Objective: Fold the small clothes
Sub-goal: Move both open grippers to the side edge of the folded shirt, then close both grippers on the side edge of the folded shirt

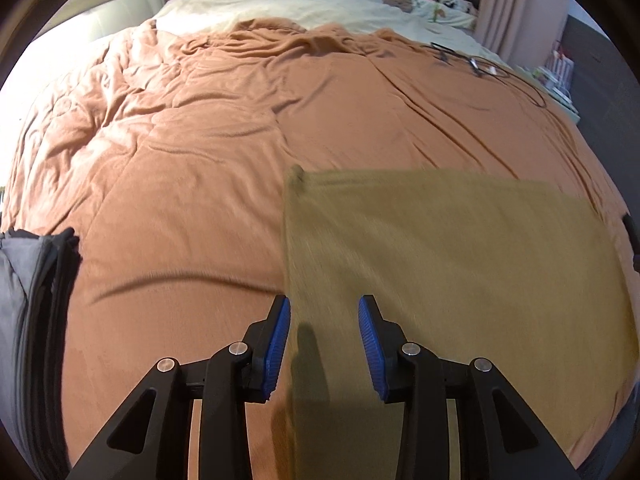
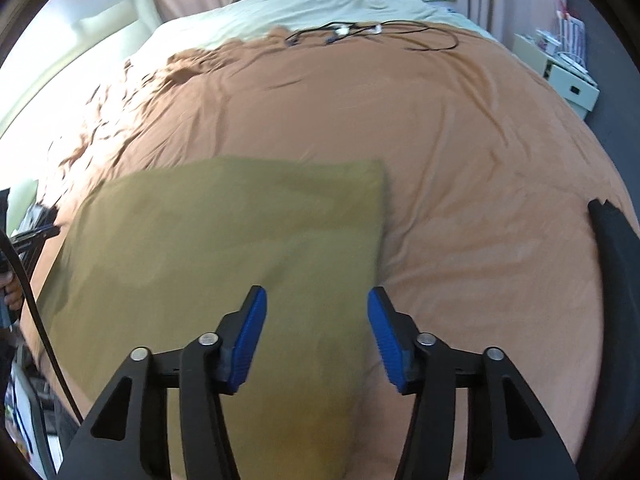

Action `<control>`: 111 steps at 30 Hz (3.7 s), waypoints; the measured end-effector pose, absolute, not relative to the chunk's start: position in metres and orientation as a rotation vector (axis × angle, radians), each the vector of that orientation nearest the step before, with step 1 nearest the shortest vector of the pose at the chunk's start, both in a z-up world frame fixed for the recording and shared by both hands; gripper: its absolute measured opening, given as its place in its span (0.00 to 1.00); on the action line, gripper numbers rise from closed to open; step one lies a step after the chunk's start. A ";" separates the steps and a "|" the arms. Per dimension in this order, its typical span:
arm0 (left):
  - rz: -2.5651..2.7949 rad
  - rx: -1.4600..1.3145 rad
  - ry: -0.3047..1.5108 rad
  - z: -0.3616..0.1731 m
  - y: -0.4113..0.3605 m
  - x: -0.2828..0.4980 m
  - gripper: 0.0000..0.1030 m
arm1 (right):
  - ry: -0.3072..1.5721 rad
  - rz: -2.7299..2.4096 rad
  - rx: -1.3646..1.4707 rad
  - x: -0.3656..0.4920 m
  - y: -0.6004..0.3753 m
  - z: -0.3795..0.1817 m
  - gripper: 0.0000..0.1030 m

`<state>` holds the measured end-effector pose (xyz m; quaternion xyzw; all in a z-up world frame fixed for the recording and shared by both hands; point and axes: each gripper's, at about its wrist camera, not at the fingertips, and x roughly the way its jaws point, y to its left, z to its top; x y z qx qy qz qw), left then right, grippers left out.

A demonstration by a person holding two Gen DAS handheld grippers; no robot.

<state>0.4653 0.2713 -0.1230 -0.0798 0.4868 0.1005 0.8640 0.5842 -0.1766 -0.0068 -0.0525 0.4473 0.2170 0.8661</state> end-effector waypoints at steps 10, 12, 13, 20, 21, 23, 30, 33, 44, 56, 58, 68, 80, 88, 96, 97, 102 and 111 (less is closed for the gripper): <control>0.167 -0.152 1.054 -0.143 0.243 0.419 0.35 | 0.959 0.479 -0.143 0.536 -0.180 -0.029 0.44; 0.171 -0.141 1.076 -0.150 0.240 0.406 0.34 | 0.962 0.468 -0.159 0.527 -0.183 -0.034 0.44; 0.173 -0.139 1.085 -0.153 0.239 0.401 0.33 | 0.966 0.461 -0.167 0.524 -0.184 -0.036 0.44; 0.170 -0.135 1.088 -0.161 0.234 0.363 0.30 | 0.976 0.428 -0.175 0.496 -0.195 -0.048 0.42; 0.171 -0.127 1.086 -0.161 0.232 0.356 0.30 | 0.970 0.419 -0.178 0.491 -0.197 -0.048 0.42; 0.169 -0.120 1.082 -0.161 0.229 0.346 0.30 | 0.972 0.401 -0.191 0.481 -0.199 -0.048 0.42; 0.184 -0.081 1.100 -0.163 0.220 0.318 0.30 | 1.005 0.375 -0.164 0.457 -0.213 -0.058 0.42; 0.221 -0.090 1.098 -0.165 0.223 0.308 0.30 | 1.012 0.360 -0.133 0.450 -0.225 -0.057 0.42; 0.241 -0.341 1.018 -0.150 0.253 0.274 0.33 | 0.986 0.388 0.200 0.422 -0.276 -0.037 0.38; 0.171 -0.693 0.971 -0.165 0.268 0.269 0.34 | 0.993 0.456 0.588 0.425 -0.313 -0.070 0.38; 0.162 -0.719 0.970 -0.168 0.268 0.269 0.34 | 1.004 0.444 0.596 0.426 -0.315 -0.076 0.38; 0.137 -0.894 0.941 -0.183 0.275 0.269 0.34 | 0.982 0.444 0.690 0.428 -0.329 -0.088 0.38; 0.195 -0.914 0.812 -0.183 0.284 0.271 0.34 | 0.915 0.418 0.742 0.425 -0.320 -0.099 0.38; 0.196 -0.865 0.833 -0.183 0.282 0.276 0.34 | 0.918 0.397 0.701 0.425 -0.313 -0.094 0.13; 0.212 -0.779 0.875 -0.179 0.274 0.277 0.07 | 0.917 0.397 0.681 0.421 -0.316 -0.082 0.03; 0.216 -0.771 0.868 -0.176 0.273 0.276 0.07 | 0.919 0.386 0.664 0.420 -0.315 -0.078 0.03; 0.196 -0.811 0.818 -0.155 0.282 0.266 0.05 | 0.915 0.388 0.638 0.417 -0.310 -0.055 0.03; 0.184 -0.820 0.790 -0.135 0.282 0.237 0.05 | 0.920 0.424 0.599 0.397 -0.312 -0.051 0.03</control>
